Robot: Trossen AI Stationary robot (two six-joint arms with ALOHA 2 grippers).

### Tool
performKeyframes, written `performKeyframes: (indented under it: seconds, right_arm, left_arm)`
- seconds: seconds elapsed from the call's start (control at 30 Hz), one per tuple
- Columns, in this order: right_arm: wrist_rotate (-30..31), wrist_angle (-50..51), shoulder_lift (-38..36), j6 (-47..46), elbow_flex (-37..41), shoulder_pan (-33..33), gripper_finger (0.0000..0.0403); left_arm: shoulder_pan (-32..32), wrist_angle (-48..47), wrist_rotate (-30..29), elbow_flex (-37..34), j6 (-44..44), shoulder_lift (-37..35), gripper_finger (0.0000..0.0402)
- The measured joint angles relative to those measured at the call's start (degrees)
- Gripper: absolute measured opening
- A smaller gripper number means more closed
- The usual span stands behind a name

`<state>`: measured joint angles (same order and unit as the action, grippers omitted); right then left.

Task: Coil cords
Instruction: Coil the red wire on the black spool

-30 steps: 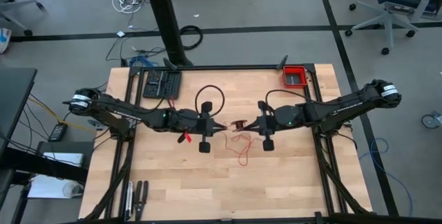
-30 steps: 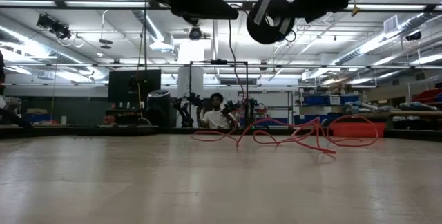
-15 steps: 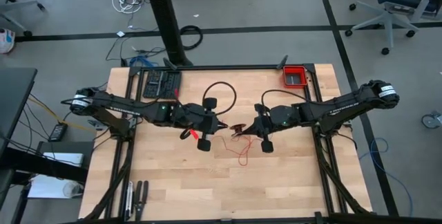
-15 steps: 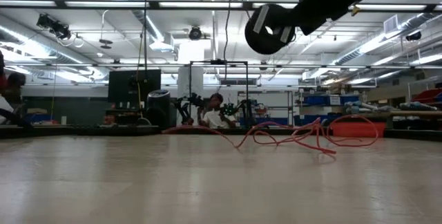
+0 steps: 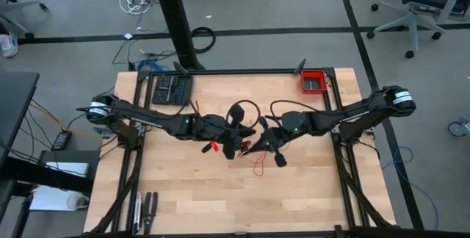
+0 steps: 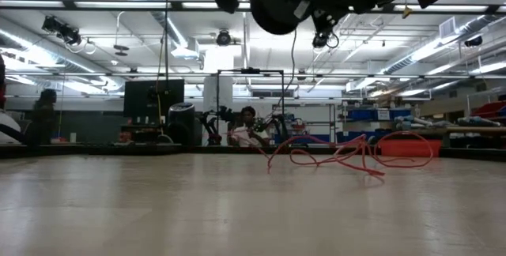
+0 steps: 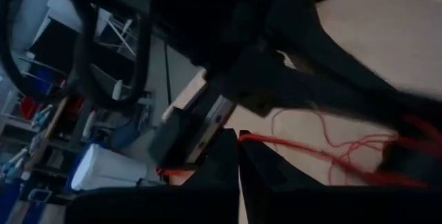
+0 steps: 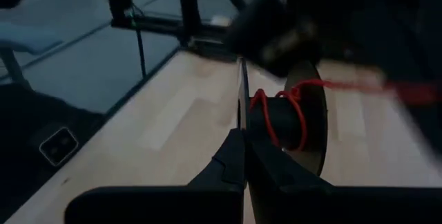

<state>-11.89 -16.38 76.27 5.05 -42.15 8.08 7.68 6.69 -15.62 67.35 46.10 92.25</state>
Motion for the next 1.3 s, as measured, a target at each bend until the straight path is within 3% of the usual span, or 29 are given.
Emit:
performKeyframes:
  seconds: [0.33, 0.7, 0.93, 1.3]
  right_arm:
    - [-5.0, -1.7, -0.1, 4.1, 0.0, 0.1, 0.0000]
    - [-8.4, -4.2, -0.1, 5.2, 0.0, 0.0, 0.0000]
    - [-11.3, -5.1, -2.9, 6.7, 0.0, -0.8, 0.0000]
    - [-11.2, -16.1, -4.6, 9.4, 0.0, -1.4, 0.0000]
  left_arm:
    - [-0.1, -2.1, 9.1, 0.0, -11.9, 0.1, 0.0012]
    - [-0.1, -4.7, 8.7, 0.0, -16.6, 0.2, 0.0087]
    - [-0.1, -4.8, 10.0, 0.0, -18.1, 0.2, 0.0090]
    - [-0.1, -0.3, 10.7, 0.0, -22.9, 0.2, 0.0090]
